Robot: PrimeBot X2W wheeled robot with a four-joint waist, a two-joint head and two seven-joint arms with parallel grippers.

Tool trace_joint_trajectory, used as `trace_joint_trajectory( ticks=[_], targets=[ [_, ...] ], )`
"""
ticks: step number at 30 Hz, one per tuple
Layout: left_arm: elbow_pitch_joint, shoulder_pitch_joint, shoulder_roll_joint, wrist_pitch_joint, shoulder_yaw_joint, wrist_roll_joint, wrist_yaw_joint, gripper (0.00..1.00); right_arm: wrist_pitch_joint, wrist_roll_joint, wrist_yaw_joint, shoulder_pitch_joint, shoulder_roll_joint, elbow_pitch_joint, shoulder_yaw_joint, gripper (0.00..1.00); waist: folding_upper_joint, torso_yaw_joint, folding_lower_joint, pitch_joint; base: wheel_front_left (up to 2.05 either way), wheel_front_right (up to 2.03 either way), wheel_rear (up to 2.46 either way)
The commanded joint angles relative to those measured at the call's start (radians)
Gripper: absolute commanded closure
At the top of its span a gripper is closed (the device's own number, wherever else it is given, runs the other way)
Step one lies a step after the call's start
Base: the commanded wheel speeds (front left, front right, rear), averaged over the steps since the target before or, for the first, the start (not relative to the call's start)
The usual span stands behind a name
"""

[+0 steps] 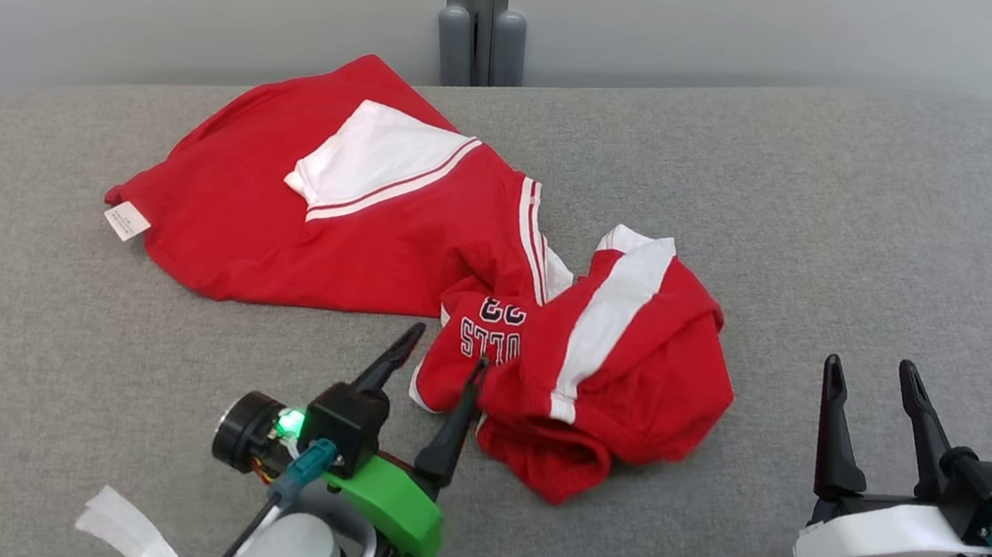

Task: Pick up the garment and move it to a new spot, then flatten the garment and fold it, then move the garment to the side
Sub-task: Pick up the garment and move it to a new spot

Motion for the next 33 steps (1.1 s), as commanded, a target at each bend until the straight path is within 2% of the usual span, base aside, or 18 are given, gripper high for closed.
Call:
trace_joint_trajectory(
  ticks=[1,9,15,22,31,32,33],
  targets=[
    [-0.010,0.012,0.014,-0.001,0.019,0.013,0.003,0.00,-0.003,-0.005,0.000,0.009,-0.003,-0.006,0.000,0.00,-0.0001,0.004,0.0001,-0.005,0.00,0.00,0.00],
    [0.002,-0.062,0.054,-0.001,0.113,0.043,-0.015,0.00,-0.003,-0.003,0.000,-0.008,-0.003,-0.015,0.018,0.00,-0.0001,-0.019,0.0001,0.044,0.00,0.00,0.00],
    [0.180,-0.209,0.059,0.004,0.103,0.071,-0.051,0.00,-0.003,0.003,0.000,-0.040,-0.003,-0.020,0.044,0.00,-0.0001,-0.065,0.0001,0.116,0.00,0.00,0.00],
    [0.410,-0.395,0.041,0.052,0.084,0.062,-0.072,0.00,-0.003,0.016,0.000,-0.073,-0.003,-0.025,0.056,0.00,-0.0001,-0.127,0.0001,0.204,0.00,0.00,0.00],
    [0.582,-0.532,0.029,0.070,0.044,0.068,-0.092,0.00,-0.003,0.038,0.000,-0.104,-0.003,-0.027,0.065,0.00,-0.0001,-0.159,0.0001,0.270,0.00,0.00,0.00],
    [0.587,-0.541,0.026,0.061,0.043,0.063,-0.092,0.19,-0.003,0.040,0.000,-0.105,-0.003,-0.026,0.066,0.00,-0.0001,-0.160,0.0001,0.271,0.00,0.00,0.00],
    [0.593,-0.552,0.025,0.052,0.044,0.060,-0.091,0.53,-0.003,0.041,0.000,-0.106,-0.003,-0.025,0.065,0.00,-0.0001,-0.159,0.0001,0.272,0.00,0.00,0.00]
  ],
)
